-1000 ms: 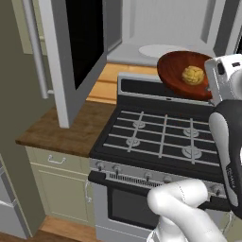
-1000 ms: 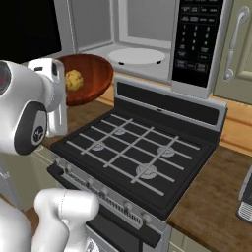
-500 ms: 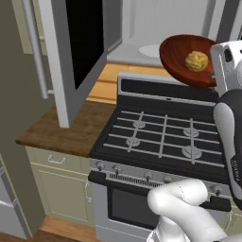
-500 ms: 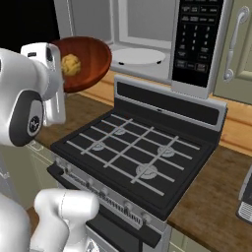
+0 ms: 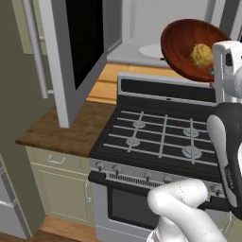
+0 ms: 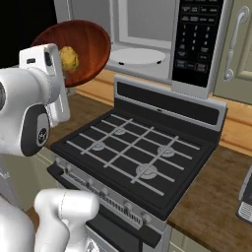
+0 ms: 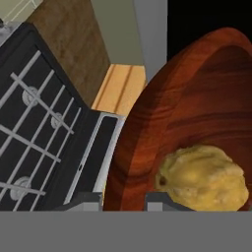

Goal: Pick the squash from the sink and place it in the bowl. Then pick the bowl and place it in the microwave. Then close the microwave door and press the start button.

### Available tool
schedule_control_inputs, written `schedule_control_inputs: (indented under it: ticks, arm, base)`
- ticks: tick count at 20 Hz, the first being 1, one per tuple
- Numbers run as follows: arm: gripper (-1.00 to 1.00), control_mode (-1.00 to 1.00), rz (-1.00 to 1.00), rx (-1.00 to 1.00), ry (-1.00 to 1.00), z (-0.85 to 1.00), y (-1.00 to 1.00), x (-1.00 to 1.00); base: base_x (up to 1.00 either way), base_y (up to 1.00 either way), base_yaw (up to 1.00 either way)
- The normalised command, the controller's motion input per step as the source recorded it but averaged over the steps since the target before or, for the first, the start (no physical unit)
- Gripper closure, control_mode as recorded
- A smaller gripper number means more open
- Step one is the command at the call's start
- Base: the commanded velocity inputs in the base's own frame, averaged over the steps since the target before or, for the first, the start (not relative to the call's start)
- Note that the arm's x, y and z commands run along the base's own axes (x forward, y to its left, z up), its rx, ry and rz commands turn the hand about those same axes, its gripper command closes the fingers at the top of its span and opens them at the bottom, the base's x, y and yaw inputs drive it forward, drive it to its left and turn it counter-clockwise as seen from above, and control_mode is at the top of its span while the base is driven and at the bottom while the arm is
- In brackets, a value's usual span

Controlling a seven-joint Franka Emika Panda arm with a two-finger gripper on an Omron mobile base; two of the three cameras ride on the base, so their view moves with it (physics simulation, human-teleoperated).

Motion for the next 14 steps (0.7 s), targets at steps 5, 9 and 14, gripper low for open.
schedule_control_inputs:
  ticks: [5, 9, 14]
  arm:
    - [1.0, -1.0, 0.0, 0.0, 0.11, 0.12, 0.0, 0.34]
    - [1.0, -1.0, 0.0, 0.0, 0.12, 0.27, 0.0, 0.32]
    - [1.0, -1.0, 0.0, 0.0, 0.03, 0.13, -0.01, 0.31]
  base:
    - [0.0, 0.0, 0.0]
    - [0.0, 0.0, 0.0]
    - [0.0, 0.0, 0.0]
